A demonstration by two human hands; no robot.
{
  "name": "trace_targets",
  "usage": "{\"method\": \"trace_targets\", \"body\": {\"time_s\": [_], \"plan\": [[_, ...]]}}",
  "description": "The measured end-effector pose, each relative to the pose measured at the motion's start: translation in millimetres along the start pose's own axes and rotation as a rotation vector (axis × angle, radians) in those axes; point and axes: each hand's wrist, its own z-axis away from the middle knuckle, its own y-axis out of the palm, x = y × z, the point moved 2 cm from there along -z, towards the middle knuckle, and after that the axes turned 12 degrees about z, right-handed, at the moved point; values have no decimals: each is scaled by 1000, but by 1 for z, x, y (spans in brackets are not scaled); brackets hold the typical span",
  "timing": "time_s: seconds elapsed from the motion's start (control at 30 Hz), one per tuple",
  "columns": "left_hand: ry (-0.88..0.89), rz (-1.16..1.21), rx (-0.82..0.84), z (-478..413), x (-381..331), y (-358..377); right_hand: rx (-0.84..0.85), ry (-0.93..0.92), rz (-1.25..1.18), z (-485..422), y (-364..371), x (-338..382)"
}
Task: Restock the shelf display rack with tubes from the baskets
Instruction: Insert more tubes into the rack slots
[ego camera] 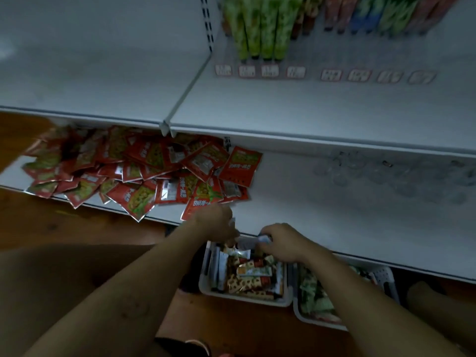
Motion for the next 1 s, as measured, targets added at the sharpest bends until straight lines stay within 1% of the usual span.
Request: {"method": "trace_targets", "body": {"time_s": [0.13, 0.23, 0.33, 0.4, 0.47, 0.6, 0.7, 0.8, 0.9, 1.0], "plan": [[124, 97, -127, 46, -21, -78, -265, -47, -101, 22, -58, 36], [203, 156, -256, 73, -26, -129, -416, -136, -71, 41, -102, 69], [280, 272, -429, 95, -26, -175, -662, -193, -107, 56, -150, 102], [341, 370, -556, 106, -27, -203, -774, -214, -196, 61, -181, 120], [394, 466, -675, 110, -26, -226, -809, -250, -233, 60, -211, 137], [492, 755, -858, 101, -16, -264, -868, -236, -136, 52, -265, 161], [557, 800, -946, 85, -13, -287, -931, -200, -46, 41, -299, 169], [563, 847, -1020, 60, -7, -308, -958, -160, 109, 24, -330, 172], [567, 858, -1049, 28, -1, -333, -997, -118, 191, 2, -363, 172], [601, 916, -1070, -8, 2, -354, -1067, -122, 246, -26, -393, 177]]}}
